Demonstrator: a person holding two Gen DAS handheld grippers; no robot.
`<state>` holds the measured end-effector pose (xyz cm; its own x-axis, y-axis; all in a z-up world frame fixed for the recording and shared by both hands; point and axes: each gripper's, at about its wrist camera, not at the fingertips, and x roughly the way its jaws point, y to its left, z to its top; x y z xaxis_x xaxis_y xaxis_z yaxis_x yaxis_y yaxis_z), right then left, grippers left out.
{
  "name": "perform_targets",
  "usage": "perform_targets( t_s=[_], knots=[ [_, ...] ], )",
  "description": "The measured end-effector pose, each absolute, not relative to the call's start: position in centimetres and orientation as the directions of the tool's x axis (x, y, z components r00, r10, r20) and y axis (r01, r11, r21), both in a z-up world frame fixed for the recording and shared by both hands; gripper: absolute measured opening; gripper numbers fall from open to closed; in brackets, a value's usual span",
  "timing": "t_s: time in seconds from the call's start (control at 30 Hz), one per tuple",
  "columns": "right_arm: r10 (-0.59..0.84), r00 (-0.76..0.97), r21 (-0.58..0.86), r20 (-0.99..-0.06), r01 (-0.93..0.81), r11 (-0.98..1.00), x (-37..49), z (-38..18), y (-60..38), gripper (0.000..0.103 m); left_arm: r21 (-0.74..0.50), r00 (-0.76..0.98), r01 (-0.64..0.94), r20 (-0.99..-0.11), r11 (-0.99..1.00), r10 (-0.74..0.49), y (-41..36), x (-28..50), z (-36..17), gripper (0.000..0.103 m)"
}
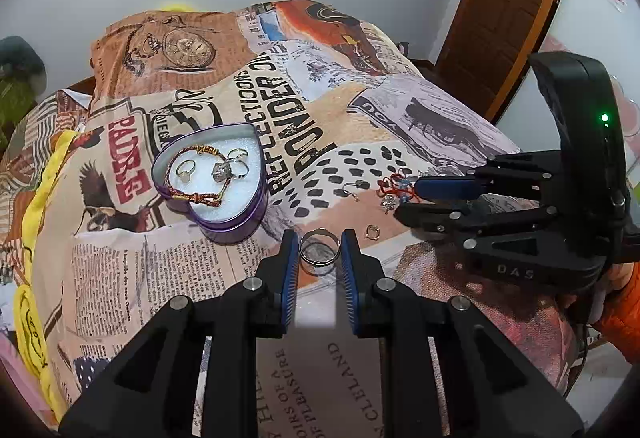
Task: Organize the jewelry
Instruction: 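Grasp a silver ring with the left tool while the right tool grasps a red-beaded earring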
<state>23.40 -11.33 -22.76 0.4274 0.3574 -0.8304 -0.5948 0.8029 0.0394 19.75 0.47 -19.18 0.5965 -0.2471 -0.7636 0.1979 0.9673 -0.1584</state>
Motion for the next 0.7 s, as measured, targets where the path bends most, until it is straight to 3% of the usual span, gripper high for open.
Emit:
perform_targets(
  t_s=[0.2,0.7],
  knots=[
    [0.346,0.459,0.028,-0.818,-0.57,0.821,23.5,-22.9,-11.8,0.007,-0.16,0.592,0.188,-0.769,0.969,-0.242,0.7,19.7,-19.4,0.021],
    [0.377,0.559,0.024,-0.739,-0.538,0.843,23.3,-19.4,-13.1,0.007,-0.155,0.632,0.175,-0.739,0.972,-0.232,1.1,19.5,-17.6,0.021]
  ],
)
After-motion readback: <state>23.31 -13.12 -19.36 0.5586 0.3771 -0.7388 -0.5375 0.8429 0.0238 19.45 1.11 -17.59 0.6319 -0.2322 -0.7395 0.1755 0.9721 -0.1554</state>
